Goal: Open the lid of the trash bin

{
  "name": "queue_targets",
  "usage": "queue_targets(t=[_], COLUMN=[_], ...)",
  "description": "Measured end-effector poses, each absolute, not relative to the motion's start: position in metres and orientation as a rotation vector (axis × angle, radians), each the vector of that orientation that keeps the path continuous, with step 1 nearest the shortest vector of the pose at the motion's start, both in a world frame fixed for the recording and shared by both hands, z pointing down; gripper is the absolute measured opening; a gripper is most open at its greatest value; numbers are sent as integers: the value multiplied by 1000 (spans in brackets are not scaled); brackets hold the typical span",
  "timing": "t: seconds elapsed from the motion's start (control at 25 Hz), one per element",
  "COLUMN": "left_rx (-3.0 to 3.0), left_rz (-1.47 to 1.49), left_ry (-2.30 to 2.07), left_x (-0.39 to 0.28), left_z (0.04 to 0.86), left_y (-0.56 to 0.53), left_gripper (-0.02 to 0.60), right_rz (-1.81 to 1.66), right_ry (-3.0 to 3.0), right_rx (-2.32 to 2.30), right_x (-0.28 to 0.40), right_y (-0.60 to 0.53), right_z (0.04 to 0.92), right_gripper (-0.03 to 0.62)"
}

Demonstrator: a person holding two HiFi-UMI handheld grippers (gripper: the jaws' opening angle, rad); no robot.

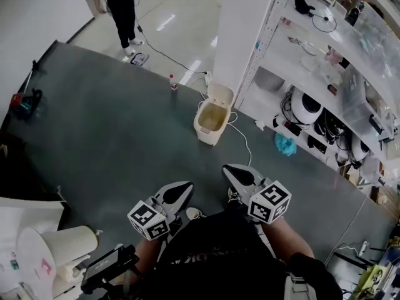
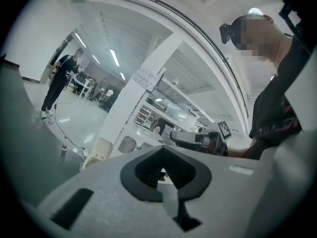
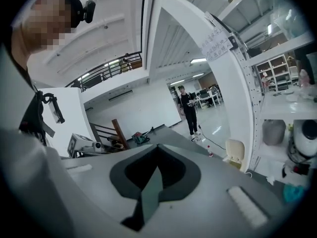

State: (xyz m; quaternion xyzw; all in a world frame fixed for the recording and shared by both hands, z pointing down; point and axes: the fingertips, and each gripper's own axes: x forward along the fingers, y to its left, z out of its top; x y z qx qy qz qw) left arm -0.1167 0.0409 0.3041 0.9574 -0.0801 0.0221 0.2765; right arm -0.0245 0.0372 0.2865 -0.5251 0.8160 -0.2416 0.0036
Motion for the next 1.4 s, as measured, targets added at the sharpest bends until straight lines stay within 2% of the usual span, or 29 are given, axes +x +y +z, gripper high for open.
queue_targets(t=[0.4, 1.4], left_rx=[2593, 2645], left_rz=[73, 100], left_ry=[-205, -302], left_x=[-85, 36], left_z=[298, 282], left_y=[68, 113], left_gripper=[0, 0], right_rz=[-812, -797], right_ry=[2579, 2630], right_rx=[-1570, -1436], right_x=[-15, 94], right_y=[76, 127], right_z=[285, 284], right_gripper=[6, 6])
